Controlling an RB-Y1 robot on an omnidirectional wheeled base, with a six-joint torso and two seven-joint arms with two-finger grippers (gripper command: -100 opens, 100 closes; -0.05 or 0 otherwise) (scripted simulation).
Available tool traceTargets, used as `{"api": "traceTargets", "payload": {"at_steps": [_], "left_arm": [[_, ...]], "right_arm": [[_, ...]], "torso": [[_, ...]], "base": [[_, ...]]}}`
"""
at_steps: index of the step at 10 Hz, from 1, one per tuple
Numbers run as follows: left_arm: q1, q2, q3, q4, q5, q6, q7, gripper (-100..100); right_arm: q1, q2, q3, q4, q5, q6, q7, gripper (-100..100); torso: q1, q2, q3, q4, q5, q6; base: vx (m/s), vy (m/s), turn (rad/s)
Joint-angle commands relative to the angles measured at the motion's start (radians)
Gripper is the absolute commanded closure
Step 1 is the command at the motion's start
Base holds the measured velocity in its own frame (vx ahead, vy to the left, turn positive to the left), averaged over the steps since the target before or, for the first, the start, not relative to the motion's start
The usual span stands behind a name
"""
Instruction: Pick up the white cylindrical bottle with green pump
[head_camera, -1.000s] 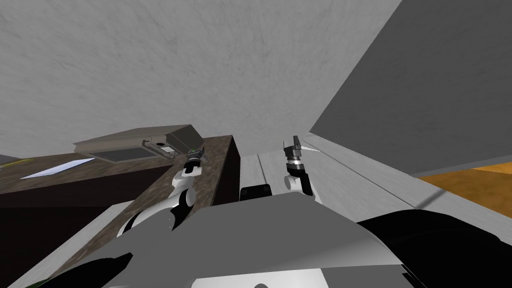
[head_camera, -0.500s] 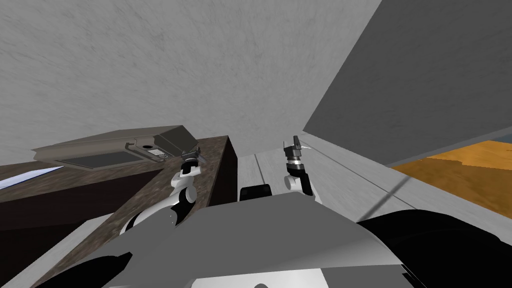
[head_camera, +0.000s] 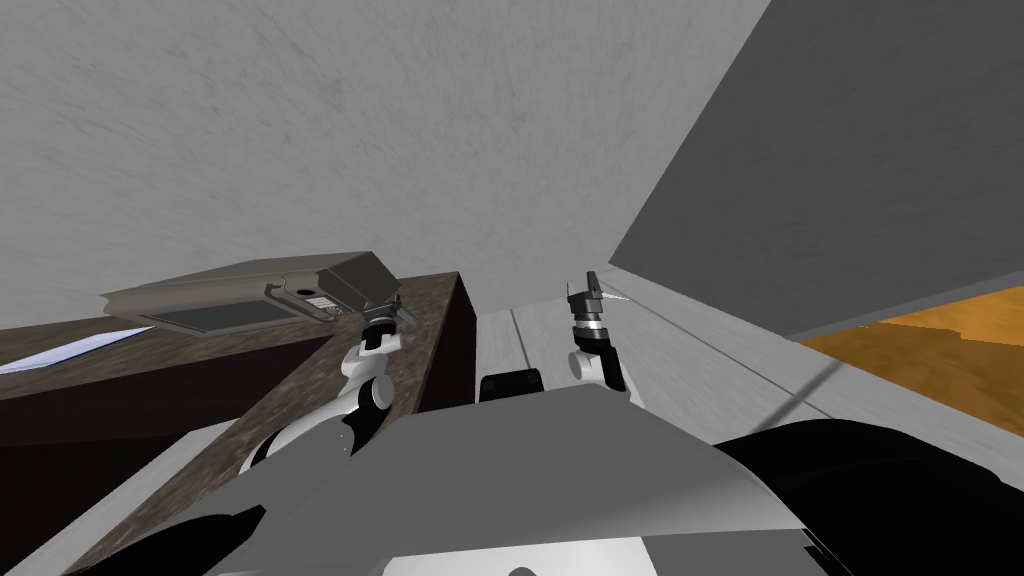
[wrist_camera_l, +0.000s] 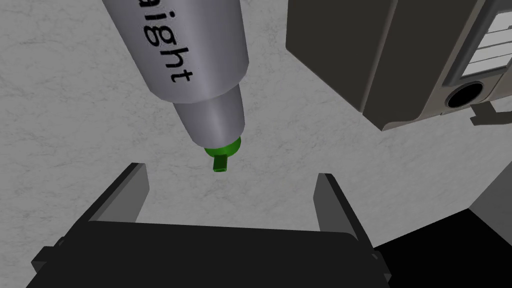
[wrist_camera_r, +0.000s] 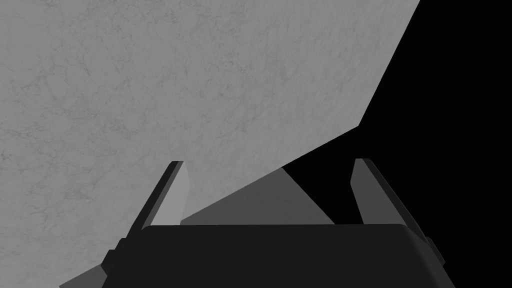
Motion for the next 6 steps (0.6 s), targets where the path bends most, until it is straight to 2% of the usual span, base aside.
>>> {"api": "traceTargets", "payload": {"at_steps": [1,2,3,4,5,6], "left_arm": [[0.016,-0.006,0.003,-0.033,-0.050,-0.009,0.050,-100],[0.016,-0.006,0.003,-0.033,-0.051,-0.009,0.071,-100],[0.052,-0.021,0.008,-0.088,-0.095,-0.024,0.105,-100],[0.052,-0.021,0.008,-0.096,-0.123,-0.024,0.133,-100],[0.052,-0.021,0.008,-0.096,-0.129,-0.024,0.160,-100],[0.088,-0.036,0.013,-0.143,-0.171,-0.038,0.190,-100]], "right_arm": [[0.000,0.000,0.000,0.000,0.000,0.000,0.000,0],[0.000,0.000,0.000,0.000,0.000,0.000,0.000,0],[0.000,0.000,0.000,0.000,0.000,0.000,0.000,0],[0.000,0.000,0.000,0.000,0.000,0.000,0.000,0],[0.000,0.000,0.000,0.000,0.000,0.000,0.000,0],[0.000,0.000,0.000,0.000,0.000,0.000,0.000,0]], "torso": [[0.000,0.000,0.000,0.000,0.000,0.000],[0.000,-0.003,-0.002,-0.001,0.000,0.002],[0.000,-0.001,-0.001,-0.001,0.000,0.002],[-0.001,-0.005,-0.003,-0.001,0.000,0.001],[-0.001,-0.005,-0.003,-0.001,0.000,0.001],[0.000,0.000,-0.001,0.000,0.000,0.002]], "base": [[0.138,-0.018,0.171],[0.078,-0.006,-0.025],[0.161,-0.021,0.206],[0.151,-0.032,0.202],[0.048,-0.012,0.008],[0.100,-0.013,0.209]]}}
